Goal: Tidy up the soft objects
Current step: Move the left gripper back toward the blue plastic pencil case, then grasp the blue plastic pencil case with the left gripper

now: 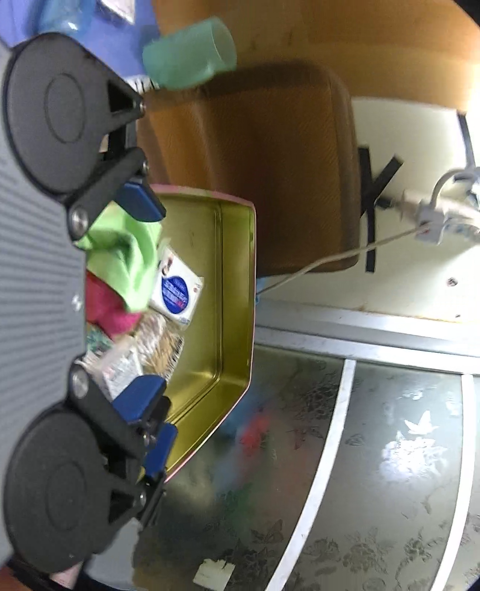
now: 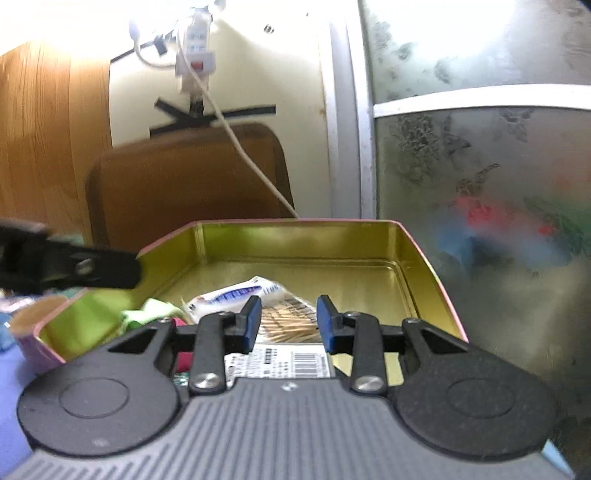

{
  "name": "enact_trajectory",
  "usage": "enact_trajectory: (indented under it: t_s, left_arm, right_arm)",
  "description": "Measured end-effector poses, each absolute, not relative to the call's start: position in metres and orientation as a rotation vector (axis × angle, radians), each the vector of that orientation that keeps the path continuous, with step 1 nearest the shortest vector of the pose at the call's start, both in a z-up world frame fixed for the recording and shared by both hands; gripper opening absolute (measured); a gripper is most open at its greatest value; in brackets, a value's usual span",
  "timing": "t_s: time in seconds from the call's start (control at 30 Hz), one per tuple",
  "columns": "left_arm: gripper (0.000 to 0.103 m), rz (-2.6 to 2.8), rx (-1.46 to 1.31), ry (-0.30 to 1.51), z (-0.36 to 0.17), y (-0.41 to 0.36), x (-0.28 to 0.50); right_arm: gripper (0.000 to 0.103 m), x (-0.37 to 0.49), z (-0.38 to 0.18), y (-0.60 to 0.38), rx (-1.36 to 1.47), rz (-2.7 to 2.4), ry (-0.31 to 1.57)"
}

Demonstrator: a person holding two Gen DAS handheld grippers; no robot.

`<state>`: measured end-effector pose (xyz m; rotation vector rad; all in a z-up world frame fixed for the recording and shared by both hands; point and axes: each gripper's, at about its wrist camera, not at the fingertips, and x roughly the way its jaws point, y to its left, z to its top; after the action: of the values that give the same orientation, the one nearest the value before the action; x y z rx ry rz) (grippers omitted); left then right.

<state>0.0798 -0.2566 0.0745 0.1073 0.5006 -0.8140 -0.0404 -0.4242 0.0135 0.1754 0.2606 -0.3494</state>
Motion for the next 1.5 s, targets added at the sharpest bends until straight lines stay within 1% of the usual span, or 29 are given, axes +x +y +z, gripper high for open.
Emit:
enact_trajectory:
  t_s: [0.13, 0.3, 0.33, 0.4, 0.53, 0.6, 0.67, 0.73, 0.77, 0.9, 0.93, 1.0, 1.07, 1.1, 1.13, 1.17, 1.37, 1.4, 1.5]
  left_arm:
    - [0.093, -0.774, 0.089, 0.500, 0.070, -0.202, 0.067]
    - [0.093, -0.574, 0.068, 0.548, 0.047, -0.111, 0.074]
    - [0.093, -0.506, 0.054, 0.565, 0.038, -0.088, 0.082]
    - [0.092, -0.367, 0.015, 0.593, 0.024, -0.045, 0.100]
    - [0.091, -0.156, -0.003, 0.574, 0.006, 0.015, 0.124]
    - [0.091, -0.128, -0.068, 0.573, 0.000, 0.036, 0.132]
    - [0.091, -0.147, -0.146, 0.596, -0.005, 0.049, 0.137]
    - [0.090, -0.182, -0.207, 0.590, -0.005, 0.059, 0.141]
    - [0.090, -0.185, -0.232, 0.592, -0.006, 0.064, 0.142]
    - [0.091, -0.201, -0.314, 0.615, -0.011, 0.078, 0.145]
    - [0.093, -0.196, -0.314, 0.613, -0.010, 0.080, 0.144]
    - [0.093, -0.208, -0.335, 0.604, -0.009, 0.084, 0.142]
    - [0.096, -0.231, -0.367, 0.590, -0.007, 0.087, 0.138]
    - [0.098, -0.241, -0.374, 0.581, -0.006, 0.088, 0.136]
    - [0.098, -0.248, -0.372, 0.575, -0.005, 0.087, 0.136]
    - [0.098, -0.258, -0.364, 0.571, -0.005, 0.084, 0.136]
    - [0.102, -0.465, -0.320, 0.627, -0.008, 0.058, 0.130]
    - [0.101, -0.510, -0.306, 0.649, -0.009, 0.050, 0.128]
    - [0.095, -0.611, -0.214, 0.683, -0.009, 0.018, 0.115]
  right_arm:
    - [0.037, -0.046, 0.021, -0.406, 0.197, -0.284, 0.220]
    - [0.038, -0.040, 0.034, -0.346, 0.135, -0.065, 0.221]
    - [0.038, -0.035, 0.035, -0.328, 0.112, 0.000, 0.237]
    - [0.041, -0.024, 0.033, -0.296, 0.072, 0.120, 0.275]
    - [0.043, 0.014, 0.019, -0.223, -0.010, 0.319, 0.382]
    - [0.049, 0.039, 0.013, -0.195, -0.051, 0.377, 0.424]
    - [0.074, 0.073, 0.007, -0.171, -0.105, 0.407, 0.473]
    - [0.086, 0.105, 0.003, -0.150, -0.194, 0.396, 0.494]
    - [0.091, 0.122, 0.001, -0.143, -0.234, 0.395, 0.512]
    - [0.095, 0.169, -0.008, -0.130, -0.313, 0.385, 0.622]
    - [0.095, 0.178, -0.011, -0.131, -0.318, 0.401, 0.671]
    - [0.083, 0.180, -0.016, -0.136, -0.285, 0.438, 0.725]
    - [0.069, 0.169, -0.015, -0.136, -0.281, 0.466, 0.720]
    - [0.065, 0.157, -0.015, -0.135, -0.306, 0.477, 0.705]
    - [0.059, 0.144, -0.014, -0.135, -0.320, 0.493, 0.691]
    - [0.056, 0.130, -0.014, -0.136, -0.325, 0.514, 0.680]
    - [0.056, 0.045, -0.014, -0.158, -0.343, 0.592, 0.630]
    - [0.056, 0.032, -0.014, -0.165, -0.336, 0.596, 0.621]
    - [0.057, -0.006, -0.015, -0.187, -0.316, 0.584, 0.606]
